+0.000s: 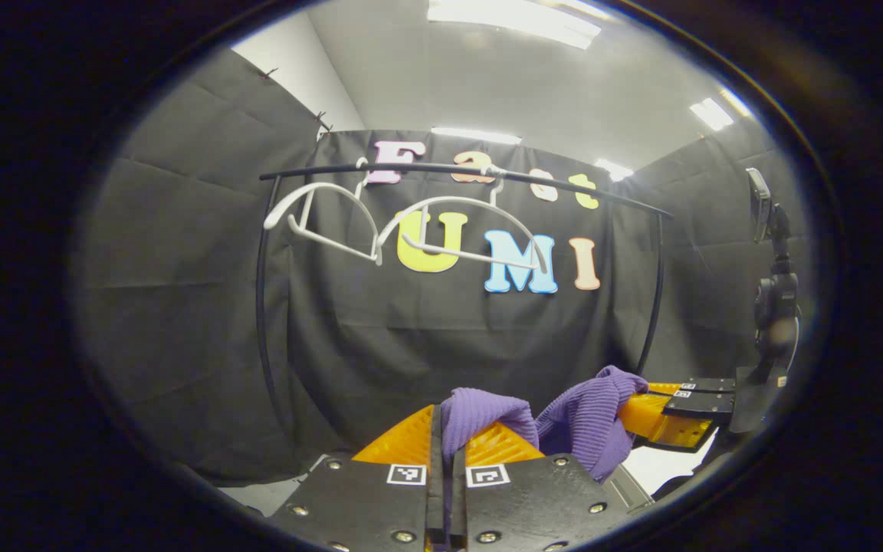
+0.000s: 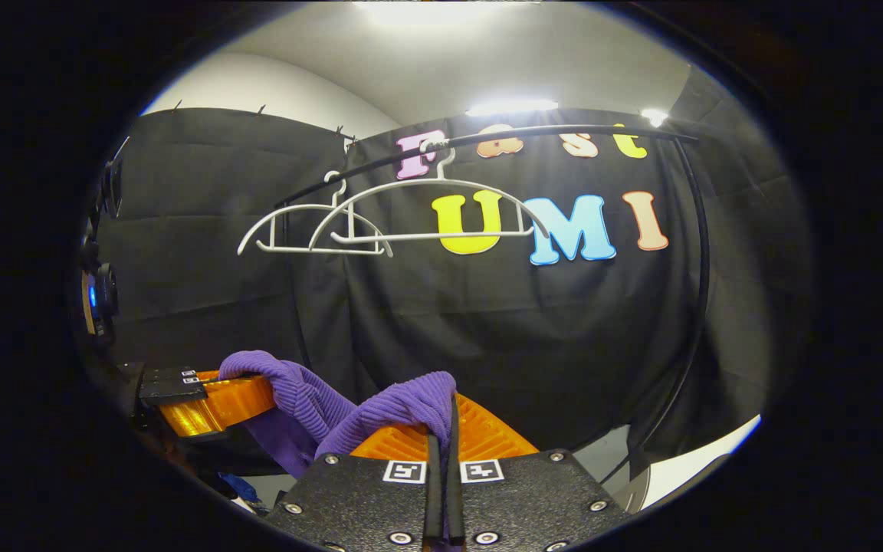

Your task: Grasp the clothes on the hanger with both hands and then place them into the laundry hamper below.

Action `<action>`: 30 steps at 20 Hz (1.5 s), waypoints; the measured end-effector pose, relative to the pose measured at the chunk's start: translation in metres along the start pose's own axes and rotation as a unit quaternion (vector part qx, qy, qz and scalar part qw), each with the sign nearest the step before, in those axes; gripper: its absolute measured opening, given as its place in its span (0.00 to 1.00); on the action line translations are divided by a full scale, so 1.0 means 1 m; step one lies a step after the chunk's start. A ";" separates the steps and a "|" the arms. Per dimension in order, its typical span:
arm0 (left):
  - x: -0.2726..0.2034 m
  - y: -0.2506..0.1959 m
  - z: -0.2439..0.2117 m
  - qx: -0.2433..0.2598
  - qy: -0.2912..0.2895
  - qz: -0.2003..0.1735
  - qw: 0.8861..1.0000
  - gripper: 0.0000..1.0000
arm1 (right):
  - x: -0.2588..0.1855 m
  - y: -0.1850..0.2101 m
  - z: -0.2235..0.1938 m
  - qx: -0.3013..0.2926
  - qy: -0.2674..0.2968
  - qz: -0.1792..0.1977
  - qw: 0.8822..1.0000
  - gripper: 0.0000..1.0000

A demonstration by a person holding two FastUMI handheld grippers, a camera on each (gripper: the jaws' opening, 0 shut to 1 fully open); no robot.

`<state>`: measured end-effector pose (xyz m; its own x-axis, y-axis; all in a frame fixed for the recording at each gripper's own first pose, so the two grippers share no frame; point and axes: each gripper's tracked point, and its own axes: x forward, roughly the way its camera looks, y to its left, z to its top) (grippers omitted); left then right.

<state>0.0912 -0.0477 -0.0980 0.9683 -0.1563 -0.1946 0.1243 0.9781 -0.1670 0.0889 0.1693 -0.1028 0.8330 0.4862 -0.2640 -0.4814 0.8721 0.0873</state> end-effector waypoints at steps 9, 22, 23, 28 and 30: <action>0.007 0.009 -0.109 0.016 0.095 0.004 0.995 0.08 | 0.005 -0.002 -0.100 -0.016 0.101 -0.016 0.995 0.03; -0.013 0.035 -0.245 0.050 0.240 0.035 0.969 0.04 | -0.004 -0.012 -0.215 -0.033 0.242 -0.038 0.969 0.06; -0.017 0.037 -0.250 0.054 0.246 0.037 0.967 0.04 | -0.008 -0.014 -0.223 -0.034 0.252 -0.043 0.966 0.07; -0.038 0.047 -0.276 0.054 0.280 0.053 0.957 0.04 | -0.023 -0.012 -0.258 -0.023 0.309 -0.037 0.950 0.15; -0.048 0.045 -0.289 0.038 0.294 0.050 0.954 0.04 | -0.029 -0.013 -0.263 -0.020 0.321 -0.038 0.946 0.18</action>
<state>-0.0126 -0.0356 -0.3758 0.6906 -0.0901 -0.7176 0.0755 0.9958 -0.0524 -0.0005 0.1292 -0.3486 0.5351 0.2778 -0.7978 -0.4477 0.8941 0.0111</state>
